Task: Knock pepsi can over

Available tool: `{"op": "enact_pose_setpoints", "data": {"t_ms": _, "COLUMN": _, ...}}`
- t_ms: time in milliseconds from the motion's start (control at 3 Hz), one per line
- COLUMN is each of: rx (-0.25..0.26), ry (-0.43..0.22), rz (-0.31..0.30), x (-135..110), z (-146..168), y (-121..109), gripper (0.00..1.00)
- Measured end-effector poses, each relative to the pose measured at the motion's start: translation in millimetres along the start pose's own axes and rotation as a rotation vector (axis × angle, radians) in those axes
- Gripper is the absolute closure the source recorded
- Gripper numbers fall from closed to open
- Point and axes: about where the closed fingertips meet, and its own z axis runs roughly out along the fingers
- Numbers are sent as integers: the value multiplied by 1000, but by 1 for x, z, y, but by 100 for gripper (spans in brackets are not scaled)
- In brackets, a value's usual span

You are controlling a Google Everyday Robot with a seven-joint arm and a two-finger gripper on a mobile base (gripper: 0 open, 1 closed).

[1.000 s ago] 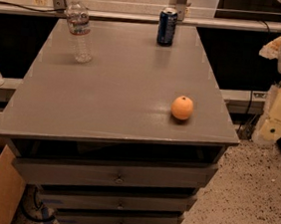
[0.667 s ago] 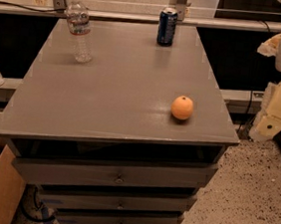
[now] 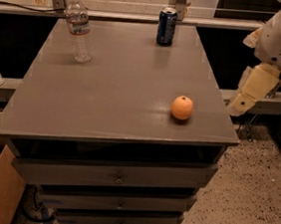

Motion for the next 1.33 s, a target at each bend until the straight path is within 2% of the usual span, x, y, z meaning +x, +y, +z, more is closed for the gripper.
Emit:
{"op": "enact_pose_setpoints", "data": {"t_ms": 333, "rx": 16, "ry": -101, "rz": 40, "x": -14, "z": 21, "y": -31, "gripper": 0}}
{"op": "enact_pose_setpoints", "data": {"t_ms": 667, "rx": 1, "ry": -244, "rz": 99, "x": -28, "z": 50, "y": -67, "gripper": 0}}
{"op": "enact_pose_setpoints", "data": {"t_ms": 1000, "rx": 1, "ry": -244, "rz": 99, "x": -28, "z": 50, "y": -67, "gripper": 0}}
{"op": "enact_pose_setpoints", "data": {"t_ms": 1333, "rx": -25, "ry": -328, "rz": 147, "x": -31, "z": 63, "y": -72, "gripper": 0}}
